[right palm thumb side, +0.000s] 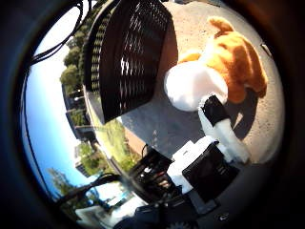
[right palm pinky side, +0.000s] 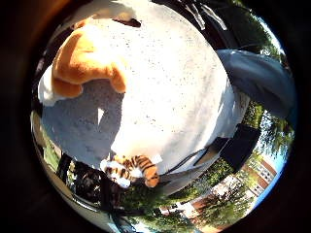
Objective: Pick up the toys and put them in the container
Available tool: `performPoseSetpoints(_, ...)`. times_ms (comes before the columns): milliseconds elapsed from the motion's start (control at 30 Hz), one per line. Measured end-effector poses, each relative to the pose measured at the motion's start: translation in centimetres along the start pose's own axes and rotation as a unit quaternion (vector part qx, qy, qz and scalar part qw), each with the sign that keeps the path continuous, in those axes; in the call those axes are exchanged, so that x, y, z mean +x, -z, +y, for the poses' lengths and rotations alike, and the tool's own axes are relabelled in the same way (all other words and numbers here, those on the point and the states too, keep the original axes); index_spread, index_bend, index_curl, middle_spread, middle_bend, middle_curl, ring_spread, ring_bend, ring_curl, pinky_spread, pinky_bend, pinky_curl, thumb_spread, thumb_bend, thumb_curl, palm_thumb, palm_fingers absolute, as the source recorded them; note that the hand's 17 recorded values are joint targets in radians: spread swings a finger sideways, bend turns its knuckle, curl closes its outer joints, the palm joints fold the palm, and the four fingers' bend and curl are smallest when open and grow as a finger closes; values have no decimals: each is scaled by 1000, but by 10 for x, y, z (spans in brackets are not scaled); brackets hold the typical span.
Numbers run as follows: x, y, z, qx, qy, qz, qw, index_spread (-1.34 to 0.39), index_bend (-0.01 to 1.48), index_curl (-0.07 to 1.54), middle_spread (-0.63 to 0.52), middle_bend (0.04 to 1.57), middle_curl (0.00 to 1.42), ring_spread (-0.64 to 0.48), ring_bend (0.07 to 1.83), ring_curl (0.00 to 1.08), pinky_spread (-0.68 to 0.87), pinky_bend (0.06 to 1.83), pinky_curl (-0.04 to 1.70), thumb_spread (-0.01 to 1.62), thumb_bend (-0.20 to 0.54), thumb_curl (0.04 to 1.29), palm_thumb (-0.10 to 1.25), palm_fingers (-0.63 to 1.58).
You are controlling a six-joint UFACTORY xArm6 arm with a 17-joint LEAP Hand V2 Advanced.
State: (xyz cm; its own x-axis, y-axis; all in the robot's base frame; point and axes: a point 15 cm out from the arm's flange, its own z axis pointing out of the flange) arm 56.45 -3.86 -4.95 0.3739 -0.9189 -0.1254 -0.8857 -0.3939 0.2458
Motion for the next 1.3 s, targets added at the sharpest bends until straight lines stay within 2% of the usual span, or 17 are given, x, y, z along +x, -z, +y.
performPoseSetpoints(200,6,-27,5,-39,7,55,998,-230,178,285,19,171,309,272,385,308,482,591,302,1090,-33,486,736,217)
performPoseSetpoints(300,8,-40,4,-49,15,72,996,-188,195,289,-17,204,321,272,460,315,480,595,281,1089,-30,477,733,424)
performPoseSetpoints(333,7,-41,4,-50,17,73,996,-190,209,296,-27,215,326,272,486,322,481,611,285,1088,-30,475,733,505)
performPoseSetpoints(367,4,-42,3,-51,20,73,996,-235,229,304,-57,321,362,237,591,352,470,640,288,1088,-30,472,733,817)
performPoseSetpoints(400,2,-42,3,-52,22,74,996,-269,174,281,-78,401,386,217,672,351,463,667,277,1088,-21,473,751,995)
performPoseSetpoints(433,0,-42,3,-54,24,73,996,-299,104,263,-90,508,435,199,818,411,454,677,289,1084,-15,475,773,1069)
performPoseSetpoints(467,0,-43,3,-54,25,74,995,-313,103,262,-95,551,458,187,868,434,450,679,303,1082,-14,475,784,1061)
performPoseSetpoints(533,-1,-41,2,-53,30,75,995,-381,105,246,-132,716,554,130,1071,547,446,738,360,1076,-3,487,844,1027)
performPoseSetpoints(567,0,-34,-1,-47,31,78,995,-417,152,242,-148,769,590,102,1125,583,444,806,390,1071,-1,497,874,1064)
performPoseSetpoints(733,19,29,-7,-2,16,92,996,-586,270,248,-200,982,742,6,1235,685,388,1154,556,1079,25,554,1010,1126)
performPoseSetpoints(800,19,50,0,-3,12,92,996,-639,304,253,-210,1029,784,-15,1256,707,361,1239,605,1087,21,573,1021,1098)
performPoseSetpoints(933,4,83,35,-53,4,76,996,-756,412,283,-226,1100,864,-58,1300,751,306,1338,694,1100,-2,610,1024,1028)
performPoseSetpoints(1133,-47,182,96,-106,0,57,993,-913,557,364,-236,1173,966,-104,1370,814,239,1437,802,1122,-11,662,1014,925)
performPoseSetpoints(1200,-75,220,113,-106,7,51,993,-945,583,388,-236,1186,985,-112,1384,825,227,1460,823,1126,-11,674,1012,905)
performPoseSetpoints(1300,-115,268,121,-69,22,41,997,-1000,623,441,-236,1210,1019,-124,1411,843,205,1496,854,1130,-13,694,1004,867)
